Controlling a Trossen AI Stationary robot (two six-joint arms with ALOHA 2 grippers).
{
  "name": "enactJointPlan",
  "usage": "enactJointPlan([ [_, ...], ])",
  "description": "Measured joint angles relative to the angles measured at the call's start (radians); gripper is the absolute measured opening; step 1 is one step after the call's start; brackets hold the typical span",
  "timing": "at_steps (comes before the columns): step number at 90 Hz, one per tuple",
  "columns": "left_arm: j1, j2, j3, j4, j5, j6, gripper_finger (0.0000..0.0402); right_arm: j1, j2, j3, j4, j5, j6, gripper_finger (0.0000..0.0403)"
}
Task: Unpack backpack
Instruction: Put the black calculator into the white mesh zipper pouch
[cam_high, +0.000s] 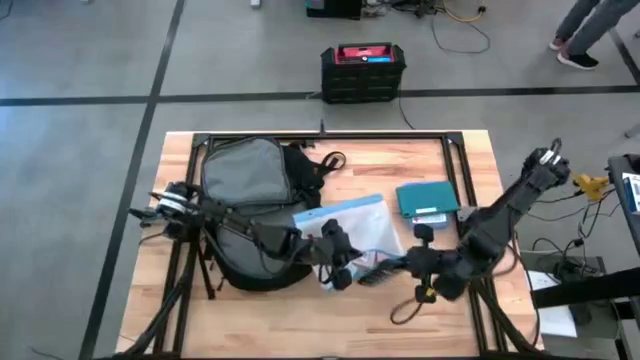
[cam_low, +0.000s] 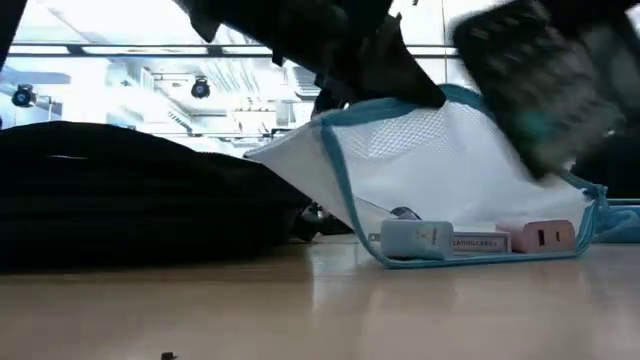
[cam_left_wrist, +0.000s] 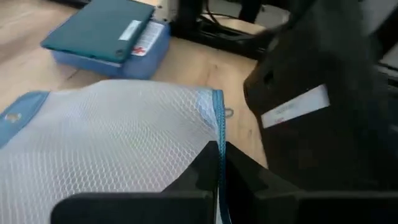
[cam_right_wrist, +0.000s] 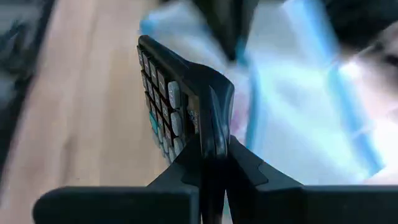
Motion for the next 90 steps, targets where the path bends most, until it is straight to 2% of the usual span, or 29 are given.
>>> enactJointPlan([
  [7,0.005,0.000,0.000,0.004,0.000,-0.016,0.0000,0.046,0.044,-0.003,0.000,0.189,0.051,0.0018],
  [13,0.006,0.000,0.000,0.019,0.000,-0.025,0.0000,0.068,0.099,-0.006,0.000,0.296,0.073,0.0018],
  [34,0.007,0.013,0.048,0.018,-0.001,-0.054,0.0000,0.074,0.370,-0.007,0.065,0.467,0.097,0.0018],
  [51,0.006,0.028,0.103,-0.025,0.004,-0.025,0.0000,0.058,0.561,0.022,0.063,0.656,0.172,0.0018],
  [66,0.005,0.048,0.122,-0.030,0.057,-0.003,0.0000,-0.023,0.699,0.055,0.061,0.634,0.153,0.0018],
  [75,0.004,0.055,0.122,-0.053,0.078,0.010,0.0000,-0.079,0.727,0.059,0.012,0.561,0.239,0.0021],
  [90,0.003,0.057,0.123,-0.126,0.079,0.043,0.0000,-0.109,0.702,0.055,-0.062,0.377,0.377,0.0085],
])
